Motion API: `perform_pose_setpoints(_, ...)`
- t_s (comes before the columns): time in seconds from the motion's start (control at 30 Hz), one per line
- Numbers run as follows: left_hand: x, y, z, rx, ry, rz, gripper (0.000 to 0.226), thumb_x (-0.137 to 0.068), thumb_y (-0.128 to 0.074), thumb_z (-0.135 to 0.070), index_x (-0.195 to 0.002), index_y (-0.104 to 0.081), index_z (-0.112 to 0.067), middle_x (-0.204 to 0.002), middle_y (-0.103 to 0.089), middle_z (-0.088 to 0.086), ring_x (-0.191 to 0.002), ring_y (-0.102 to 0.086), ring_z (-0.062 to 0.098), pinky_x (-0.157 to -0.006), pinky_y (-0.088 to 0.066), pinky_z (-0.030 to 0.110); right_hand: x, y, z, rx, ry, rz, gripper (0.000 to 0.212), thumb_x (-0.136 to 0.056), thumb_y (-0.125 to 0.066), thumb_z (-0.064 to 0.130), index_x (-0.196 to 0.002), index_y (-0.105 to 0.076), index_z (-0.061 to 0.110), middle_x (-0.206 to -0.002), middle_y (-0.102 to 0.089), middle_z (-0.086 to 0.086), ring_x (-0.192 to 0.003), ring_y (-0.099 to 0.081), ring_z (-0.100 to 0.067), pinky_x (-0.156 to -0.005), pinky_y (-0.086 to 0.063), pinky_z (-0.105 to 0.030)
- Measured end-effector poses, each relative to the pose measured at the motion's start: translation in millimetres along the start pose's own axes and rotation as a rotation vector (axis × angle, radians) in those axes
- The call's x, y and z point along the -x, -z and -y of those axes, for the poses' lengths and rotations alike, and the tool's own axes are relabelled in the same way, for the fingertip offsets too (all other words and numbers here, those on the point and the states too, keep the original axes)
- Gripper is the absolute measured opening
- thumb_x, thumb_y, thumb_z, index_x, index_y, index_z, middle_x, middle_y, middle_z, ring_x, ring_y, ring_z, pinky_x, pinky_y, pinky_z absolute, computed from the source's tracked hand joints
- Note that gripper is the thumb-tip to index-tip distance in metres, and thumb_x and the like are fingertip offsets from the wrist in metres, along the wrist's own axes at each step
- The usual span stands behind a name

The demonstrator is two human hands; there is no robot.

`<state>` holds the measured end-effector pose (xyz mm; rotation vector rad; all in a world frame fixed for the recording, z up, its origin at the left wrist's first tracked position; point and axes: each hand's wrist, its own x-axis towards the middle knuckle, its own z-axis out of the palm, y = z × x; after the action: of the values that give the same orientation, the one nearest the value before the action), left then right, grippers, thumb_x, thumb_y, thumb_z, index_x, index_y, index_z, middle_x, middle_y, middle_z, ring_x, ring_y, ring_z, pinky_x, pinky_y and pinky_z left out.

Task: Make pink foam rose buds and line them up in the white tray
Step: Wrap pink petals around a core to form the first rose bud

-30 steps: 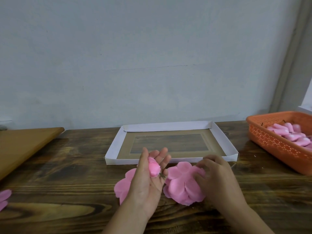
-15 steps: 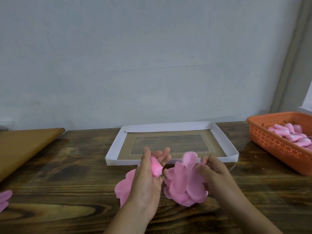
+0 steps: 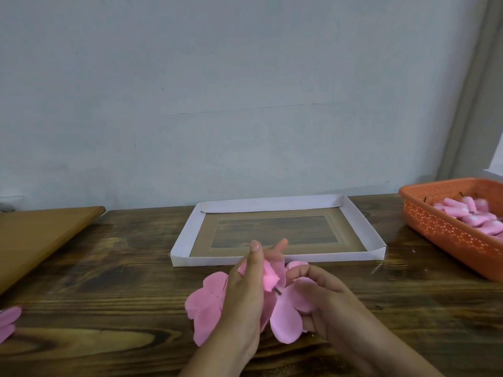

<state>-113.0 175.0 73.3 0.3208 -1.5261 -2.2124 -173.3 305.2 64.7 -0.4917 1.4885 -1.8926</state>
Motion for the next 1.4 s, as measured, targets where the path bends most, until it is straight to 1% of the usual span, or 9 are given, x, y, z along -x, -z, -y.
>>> perform_pose_setpoints(0.17, 0, -1, 2, -0.07, -0.015, 0.018, 0.056, -0.086, -0.045, -0.066, -0.066, -0.072, -0.022, -0.122, -0.073, -0.017, -0.107, -0.067, -0.008, -0.075, -0.05, 0.02, 2, -1, 3, -0.001, 0.007, 0.024, 0.029, -0.101, -0.041, -0.002, -0.104, -0.068, 0.006, -0.11, -0.069, -0.028, -0.086, -0.067, -0.033, -0.068, -0.053, -0.038)
perform_pose_setpoints(0.4, -4, 6, 6, -0.042, 0.016, -0.007, 0.059, -0.076, -0.049, -0.079, -0.079, -0.073, -0.025, -0.126, -0.07, -0.021, -0.087, -0.065, 0.017, -0.09, -0.04, 0.051, 2, 2, 3, -0.101, 0.008, 0.097, 0.031, -0.094, -0.05, -0.005, -0.118, -0.067, 0.006, -0.115, -0.07, -0.027, -0.092, -0.071, -0.036, -0.067, -0.058, -0.038)
perform_pose_setpoints(0.47, -4, 7, 7, -0.043, 0.012, 0.003, 0.058, -0.076, -0.049, -0.08, -0.08, -0.072, -0.026, -0.128, -0.069, -0.021, -0.093, -0.059, 0.017, -0.09, -0.039, 0.055, 2, 3, 1, -0.1, 0.013, 0.102, 0.033, -0.093, -0.052, -0.003, -0.12, -0.068, 0.008, -0.118, -0.068, -0.028, -0.093, -0.071, -0.038, -0.067, -0.058, -0.038)
perform_pose_setpoints(0.6, -4, 3, 8, -0.083, -0.007, 0.009, 0.057, -0.077, -0.047, -0.077, -0.077, -0.075, -0.027, -0.126, -0.07, -0.021, -0.12, -0.067, 0.018, -0.112, -0.042, 0.054, 1, 2, 0, -0.106, 0.018, 0.126, 0.034, -0.099, -0.042, -0.006, -0.119, -0.066, 0.006, -0.114, -0.07, -0.027, -0.091, -0.072, -0.035, -0.066, -0.058, -0.036)
perform_pose_setpoints(0.73, -4, 3, 9, -0.121, -0.042, -0.017, 0.058, -0.079, -0.048, -0.073, -0.074, -0.075, -0.022, -0.122, -0.072, -0.021, -0.119, -0.065, 0.018, -0.113, -0.037, 0.065, 0, 3, 0, -0.1, 0.014, 0.117, 0.036, -0.098, -0.041, -0.008, -0.12, -0.066, 0.006, -0.113, -0.07, -0.028, -0.091, -0.071, -0.035, -0.065, -0.057, -0.037)
perform_pose_setpoints(0.87, -5, 5, 7, -0.078, -0.075, -0.042, 0.054, -0.076, -0.052, -0.072, -0.07, -0.075, -0.023, -0.118, -0.075, -0.018, -0.128, -0.061, 0.014, -0.115, -0.039, 0.053, 1, 3, 1, -0.067, 0.013, 0.081, 0.039, -0.095, -0.041, -0.009, -0.117, -0.068, 0.008, -0.114, -0.071, -0.026, -0.091, -0.071, -0.036, -0.066, -0.054, -0.038)
perform_pose_setpoints(1.1, -7, 6, 11, -0.132, -0.133, -0.035, 0.057, -0.081, -0.052, -0.068, -0.069, -0.074, -0.016, -0.118, -0.075, -0.015, -0.127, -0.062, 0.016, -0.115, -0.04, 0.055, 2, 2, 3, -0.061, 0.027, 0.022, 0.037, -0.097, -0.04, -0.007, -0.122, -0.064, 0.007, -0.114, -0.07, -0.029, -0.09, -0.063, -0.039, -0.079, -0.031, -0.049)
perform_pose_setpoints(1.2, -6, 6, 13, -0.119, -0.128, -0.013, 0.056, -0.084, -0.052, -0.069, -0.07, -0.073, -0.019, -0.121, -0.074, -0.015, -0.124, -0.065, 0.028, -0.107, -0.047, 0.06, 2, 2, 3, -0.062, 0.031, 0.031, 0.037, -0.099, -0.039, -0.006, -0.123, -0.063, 0.008, -0.114, -0.07, -0.027, -0.091, -0.065, -0.038, -0.078, -0.035, -0.048)
perform_pose_setpoints(1.4, -5, 6, 13, -0.106, -0.129, -0.006, 0.064, -0.082, -0.054, -0.076, -0.071, -0.073, -0.016, -0.122, -0.073, -0.017, -0.13, -0.06, 0.02, -0.106, -0.049, 0.053, 1, 4, 2, -0.082, 0.018, 0.075, 0.037, -0.099, -0.043, -0.005, -0.123, -0.065, 0.011, -0.116, -0.071, -0.022, -0.095, -0.072, -0.035, -0.068, -0.055, -0.038)
